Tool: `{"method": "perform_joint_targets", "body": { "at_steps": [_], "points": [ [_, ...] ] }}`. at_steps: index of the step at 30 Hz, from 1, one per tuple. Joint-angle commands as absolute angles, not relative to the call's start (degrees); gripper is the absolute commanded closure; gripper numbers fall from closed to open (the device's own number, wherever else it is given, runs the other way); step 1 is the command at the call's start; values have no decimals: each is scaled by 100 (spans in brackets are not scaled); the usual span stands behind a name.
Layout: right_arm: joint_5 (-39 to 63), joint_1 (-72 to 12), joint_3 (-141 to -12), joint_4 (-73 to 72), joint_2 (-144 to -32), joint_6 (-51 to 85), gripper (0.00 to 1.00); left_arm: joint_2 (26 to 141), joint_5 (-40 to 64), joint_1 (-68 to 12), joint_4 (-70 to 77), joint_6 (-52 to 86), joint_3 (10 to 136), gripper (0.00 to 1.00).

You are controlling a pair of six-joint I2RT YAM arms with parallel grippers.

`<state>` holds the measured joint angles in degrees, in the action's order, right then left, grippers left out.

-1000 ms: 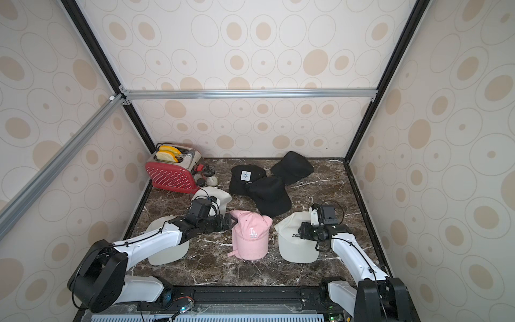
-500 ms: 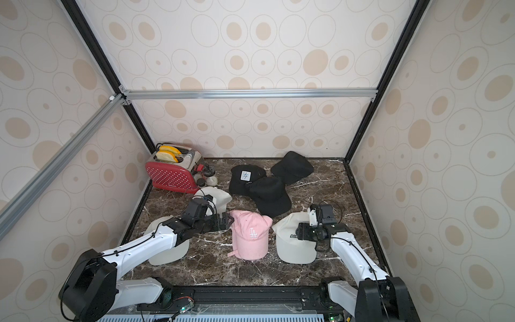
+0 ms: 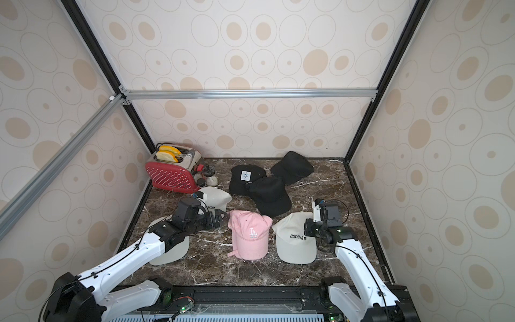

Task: Stack the baseball caps by color
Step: Move the baseball cap to the center of the board.

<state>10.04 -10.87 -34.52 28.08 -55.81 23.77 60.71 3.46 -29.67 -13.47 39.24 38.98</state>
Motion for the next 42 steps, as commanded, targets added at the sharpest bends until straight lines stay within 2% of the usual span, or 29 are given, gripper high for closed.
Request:
{"method": "perform_joint_targets", "body": {
  "at_steps": [1,4,8,14,23,31,32,35,38,42],
  "points": [
    [957,-1103,-3333,2578,-5890,2400,91,5773,-365,-2947,-1576,3933,4013,1],
    [1088,-1099,-3244,2399,-6279,2404,95,5636,-518,-2944,-1500,4029,3895,1],
    [1160,-1099,-3003,2083,-6430,2487,95,5633,-659,-2945,-1484,4175,3822,1],
    [1092,-1101,-3173,2274,-5770,2449,85,5773,-927,-2948,-1515,4180,3920,1],
    [760,-1099,-3091,2084,-4745,2759,62,6158,-1761,-2914,-1863,3955,4439,1],
    [193,-1099,-2694,1693,-3897,3001,3,6825,-1918,-2757,-2063,3845,4965,1],
    [122,-1099,-2620,1644,-3785,3042,0,6916,-1893,-2698,-2108,3831,5043,1],
    [151,-1099,-2468,1544,-3533,2974,0,7191,-1758,-2481,-2136,3720,5204,1],
    [363,-1099,-2451,1534,-3466,2852,0,7600,-1264,-2149,-2103,3163,5447,1],
    [759,-1096,-2505,1616,-3552,2772,0,8253,-1257,-1937,-2418,2402,6183,1]
  ]
}}
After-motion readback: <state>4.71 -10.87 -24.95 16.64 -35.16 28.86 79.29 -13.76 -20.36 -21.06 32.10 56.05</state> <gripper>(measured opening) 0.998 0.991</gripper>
